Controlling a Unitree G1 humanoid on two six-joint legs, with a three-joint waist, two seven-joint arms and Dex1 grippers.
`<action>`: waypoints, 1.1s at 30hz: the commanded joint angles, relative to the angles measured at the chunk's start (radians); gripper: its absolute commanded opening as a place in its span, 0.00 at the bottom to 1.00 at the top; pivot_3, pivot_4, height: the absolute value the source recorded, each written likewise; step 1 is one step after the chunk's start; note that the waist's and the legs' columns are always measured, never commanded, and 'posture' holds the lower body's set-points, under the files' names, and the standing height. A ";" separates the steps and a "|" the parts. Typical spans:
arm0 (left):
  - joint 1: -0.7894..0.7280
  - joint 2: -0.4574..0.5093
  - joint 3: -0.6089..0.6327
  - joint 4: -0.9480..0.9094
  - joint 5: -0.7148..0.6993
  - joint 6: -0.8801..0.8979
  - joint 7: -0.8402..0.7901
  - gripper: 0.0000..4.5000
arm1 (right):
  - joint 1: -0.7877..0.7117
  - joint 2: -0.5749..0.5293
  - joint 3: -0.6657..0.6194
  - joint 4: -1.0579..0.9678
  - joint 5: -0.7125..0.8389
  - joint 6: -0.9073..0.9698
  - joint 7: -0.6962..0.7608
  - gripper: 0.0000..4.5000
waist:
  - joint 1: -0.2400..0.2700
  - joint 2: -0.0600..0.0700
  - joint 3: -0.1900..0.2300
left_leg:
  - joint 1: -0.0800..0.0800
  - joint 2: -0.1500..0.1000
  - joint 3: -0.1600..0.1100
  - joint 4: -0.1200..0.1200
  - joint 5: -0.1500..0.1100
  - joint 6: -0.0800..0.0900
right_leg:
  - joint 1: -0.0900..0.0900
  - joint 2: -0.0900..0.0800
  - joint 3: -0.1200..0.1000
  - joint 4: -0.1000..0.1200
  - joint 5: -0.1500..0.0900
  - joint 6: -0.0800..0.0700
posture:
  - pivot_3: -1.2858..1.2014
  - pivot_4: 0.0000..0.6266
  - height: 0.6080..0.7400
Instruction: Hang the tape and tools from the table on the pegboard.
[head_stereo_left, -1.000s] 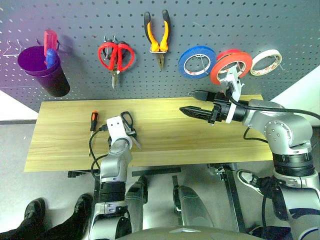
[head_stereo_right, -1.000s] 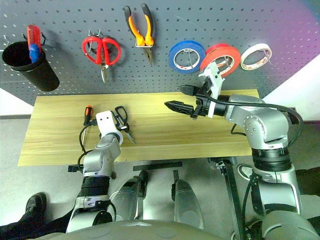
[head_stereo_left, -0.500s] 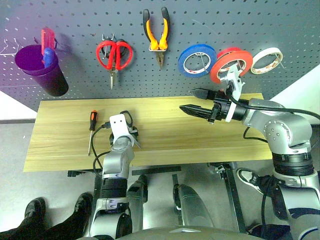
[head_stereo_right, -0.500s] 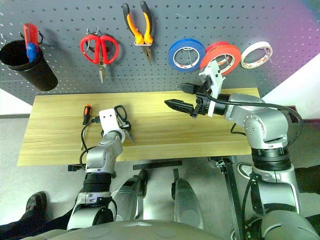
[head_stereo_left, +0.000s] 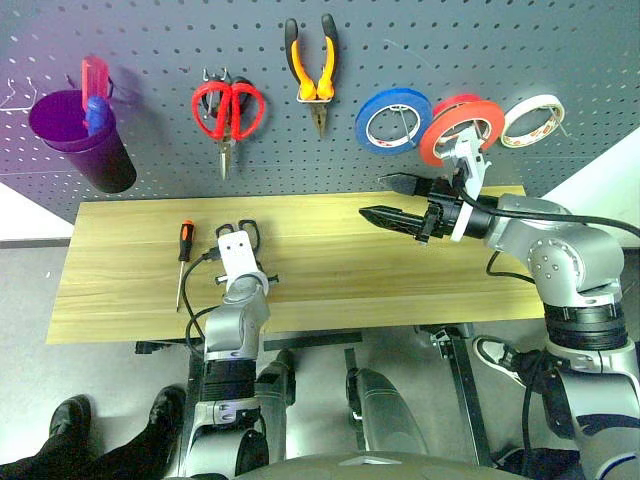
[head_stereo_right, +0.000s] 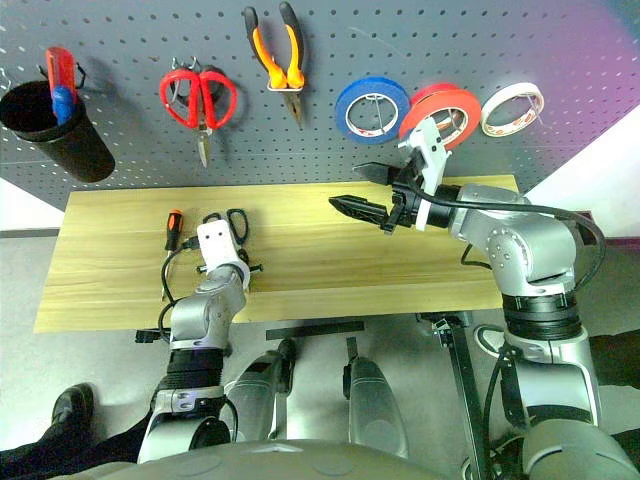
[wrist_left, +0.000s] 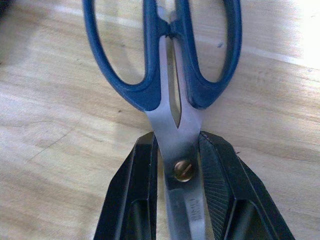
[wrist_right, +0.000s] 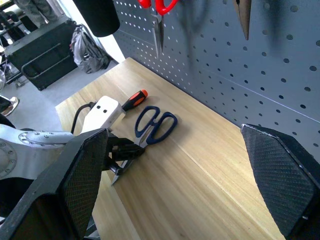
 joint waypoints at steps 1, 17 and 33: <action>0.024 0.006 0.002 0.019 0.010 0.019 0.006 0.31 | -0.016 -0.004 -0.022 -0.027 0.008 -0.010 0.001 1.00 | 0.000 0.000 0.000 | 0.000 0.000 0.000 0.000 0.000 0.000 | 0.000 0.000 0.000 0.000 0.000 0.000 | 0.48 0.65 1.00; 0.021 0.014 0.004 0.025 0.011 -0.023 -0.007 0.58 | -0.008 0.002 -0.015 -0.024 -0.003 -0.020 -0.011 1.00 | 0.000 0.000 0.003 | 0.000 0.000 0.000 0.000 0.000 0.000 | 0.000 0.000 0.000 0.000 0.000 0.000 | 0.48 0.66 1.00; -0.102 0.015 0.066 0.182 -0.012 -0.041 0.044 0.80 | -0.027 0.006 -0.013 -0.029 -0.008 -0.011 -0.022 1.00 | 0.000 0.000 0.005 | 0.000 0.000 0.000 -0.001 0.000 0.000 | 0.000 0.000 0.000 -0.001 0.000 0.000 | 0.48 0.66 1.00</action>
